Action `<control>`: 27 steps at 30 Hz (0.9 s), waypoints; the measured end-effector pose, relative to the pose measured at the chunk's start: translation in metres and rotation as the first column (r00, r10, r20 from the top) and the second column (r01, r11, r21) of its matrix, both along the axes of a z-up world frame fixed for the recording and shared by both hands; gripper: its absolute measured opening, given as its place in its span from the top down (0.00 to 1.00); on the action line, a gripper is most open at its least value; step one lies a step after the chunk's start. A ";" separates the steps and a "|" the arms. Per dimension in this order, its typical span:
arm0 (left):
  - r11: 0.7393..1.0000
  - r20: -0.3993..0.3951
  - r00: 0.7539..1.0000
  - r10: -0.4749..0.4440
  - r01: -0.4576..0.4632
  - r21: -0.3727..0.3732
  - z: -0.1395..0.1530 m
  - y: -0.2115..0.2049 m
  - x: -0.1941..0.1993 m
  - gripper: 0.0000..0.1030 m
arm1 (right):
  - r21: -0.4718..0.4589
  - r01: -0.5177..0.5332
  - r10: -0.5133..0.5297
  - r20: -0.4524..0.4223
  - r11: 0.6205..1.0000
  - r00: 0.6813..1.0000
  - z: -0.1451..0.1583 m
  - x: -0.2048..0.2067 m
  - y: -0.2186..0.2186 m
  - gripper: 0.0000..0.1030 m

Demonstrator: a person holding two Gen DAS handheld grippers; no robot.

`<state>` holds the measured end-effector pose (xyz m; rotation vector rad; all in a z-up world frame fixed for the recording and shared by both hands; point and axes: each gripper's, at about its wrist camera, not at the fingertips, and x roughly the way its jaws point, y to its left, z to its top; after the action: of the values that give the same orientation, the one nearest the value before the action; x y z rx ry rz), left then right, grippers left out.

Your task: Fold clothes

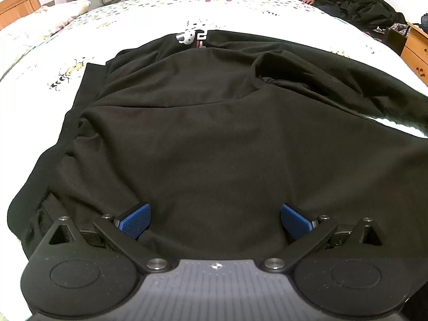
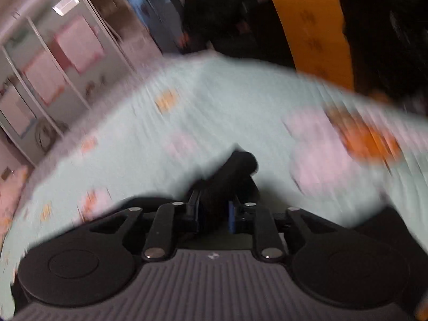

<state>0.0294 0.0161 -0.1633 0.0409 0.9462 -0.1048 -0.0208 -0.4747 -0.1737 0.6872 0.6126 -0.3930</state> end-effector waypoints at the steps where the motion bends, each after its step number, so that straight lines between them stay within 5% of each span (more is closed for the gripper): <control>1: 1.000 -0.002 1.000 0.001 -0.001 0.002 0.000 0.000 0.000 0.00 | 0.026 0.016 -0.016 -0.012 1.000 1.000 -0.004 -0.010 0.000 0.68; 7: 1.000 -0.011 1.000 0.007 -0.007 0.011 0.001 -0.002 0.000 0.00 | -0.036 0.073 -0.072 0.034 0.997 0.997 0.013 -0.042 0.014 0.59; 11: 1.000 -0.015 1.000 0.007 -0.007 0.014 0.001 -0.002 0.001 0.00 | -0.098 0.100 -0.093 0.077 0.990 0.993 0.024 -0.031 -0.008 0.32; 18: 1.000 -0.015 1.000 0.007 -0.007 0.020 -0.001 -0.003 0.001 0.00 | 0.079 -0.036 0.040 -0.047 0.996 0.998 -0.017 0.037 -0.050 0.28; 20: 1.000 -0.014 1.000 0.008 -0.008 0.022 -0.001 -0.003 0.002 0.00 | 0.063 -0.078 0.082 -0.056 0.995 0.995 -0.019 0.046 -0.044 0.27; 22: 1.000 -0.011 1.000 0.007 -0.007 0.026 -0.002 -0.004 0.002 0.00 | 0.038 -0.127 0.129 -0.048 0.991 0.991 -0.018 0.054 -0.038 0.43; 23: 1.000 -0.011 1.000 0.007 -0.007 0.027 -0.002 -0.004 0.002 0.00 | 0.051 -0.170 0.171 -0.031 0.984 0.985 -0.017 0.059 -0.035 0.71; 24: 1.000 -0.011 1.000 0.006 -0.005 0.027 -0.002 -0.004 0.002 0.00 | 0.064 -0.211 0.212 -0.015 0.975 0.977 -0.016 0.064 -0.031 0.82; 27: 1.000 -0.010 1.000 0.003 -0.003 0.025 -0.002 -0.004 0.002 0.00 | -0.022 -0.291 0.292 0.038 0.956 0.956 0.008 0.077 -0.015 0.85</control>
<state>0.0315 0.0124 -0.1655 0.0623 0.9574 -0.0906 0.0560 -0.4893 -0.1660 0.5771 0.6604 -0.1088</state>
